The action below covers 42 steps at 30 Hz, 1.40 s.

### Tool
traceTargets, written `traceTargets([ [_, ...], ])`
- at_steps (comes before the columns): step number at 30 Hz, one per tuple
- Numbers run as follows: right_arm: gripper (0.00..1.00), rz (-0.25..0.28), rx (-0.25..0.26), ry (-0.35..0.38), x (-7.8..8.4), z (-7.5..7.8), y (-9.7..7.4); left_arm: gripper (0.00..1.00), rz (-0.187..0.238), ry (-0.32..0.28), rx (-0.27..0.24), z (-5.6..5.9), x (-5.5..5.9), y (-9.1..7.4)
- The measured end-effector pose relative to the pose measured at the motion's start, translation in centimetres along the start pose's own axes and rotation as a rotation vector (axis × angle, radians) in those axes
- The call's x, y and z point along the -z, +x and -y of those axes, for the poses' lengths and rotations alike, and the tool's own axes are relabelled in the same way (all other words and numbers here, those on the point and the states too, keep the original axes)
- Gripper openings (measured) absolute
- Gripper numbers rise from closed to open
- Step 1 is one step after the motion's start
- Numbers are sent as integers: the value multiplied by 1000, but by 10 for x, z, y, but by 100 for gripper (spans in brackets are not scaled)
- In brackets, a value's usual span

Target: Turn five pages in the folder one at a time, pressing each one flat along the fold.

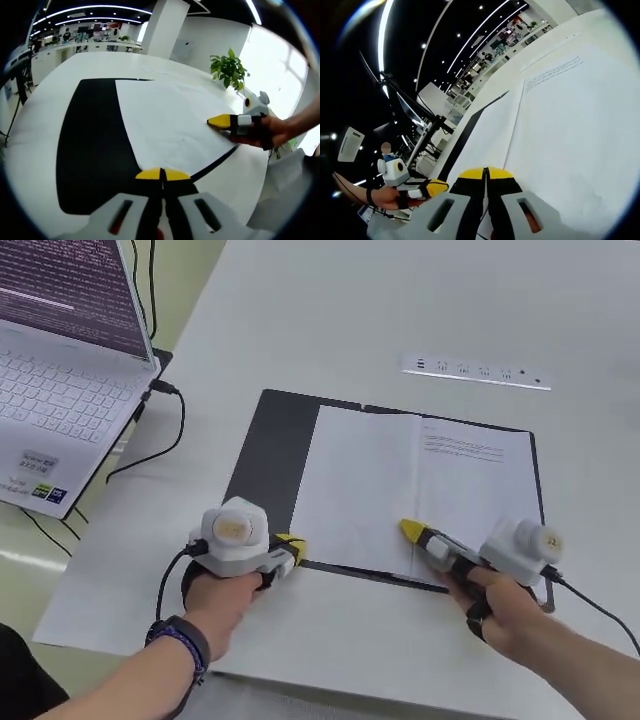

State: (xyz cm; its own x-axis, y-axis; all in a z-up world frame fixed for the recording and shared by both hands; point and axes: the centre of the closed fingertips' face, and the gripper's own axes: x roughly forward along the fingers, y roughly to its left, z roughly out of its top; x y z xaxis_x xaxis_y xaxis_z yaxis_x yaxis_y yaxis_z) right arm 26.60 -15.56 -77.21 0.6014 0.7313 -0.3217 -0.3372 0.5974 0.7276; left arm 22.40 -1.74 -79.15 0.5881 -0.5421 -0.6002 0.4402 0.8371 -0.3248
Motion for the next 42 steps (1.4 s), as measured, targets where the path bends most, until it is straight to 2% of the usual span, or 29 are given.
traceTargets([
  [9,0,-12,-8,3,14,0,-8,0,0,7,4,0,0,0],
  [21,0,-9,-19,16,31,-8,-22,0,2,20,4,0,0,0],
  [36,0,10,-12,44,39,-11,-30,0,-4,28,-1,0,0,0],
  [42,0,-10,-11,37,40,-11,-29,0,-8,32,1,0,0,0],
])
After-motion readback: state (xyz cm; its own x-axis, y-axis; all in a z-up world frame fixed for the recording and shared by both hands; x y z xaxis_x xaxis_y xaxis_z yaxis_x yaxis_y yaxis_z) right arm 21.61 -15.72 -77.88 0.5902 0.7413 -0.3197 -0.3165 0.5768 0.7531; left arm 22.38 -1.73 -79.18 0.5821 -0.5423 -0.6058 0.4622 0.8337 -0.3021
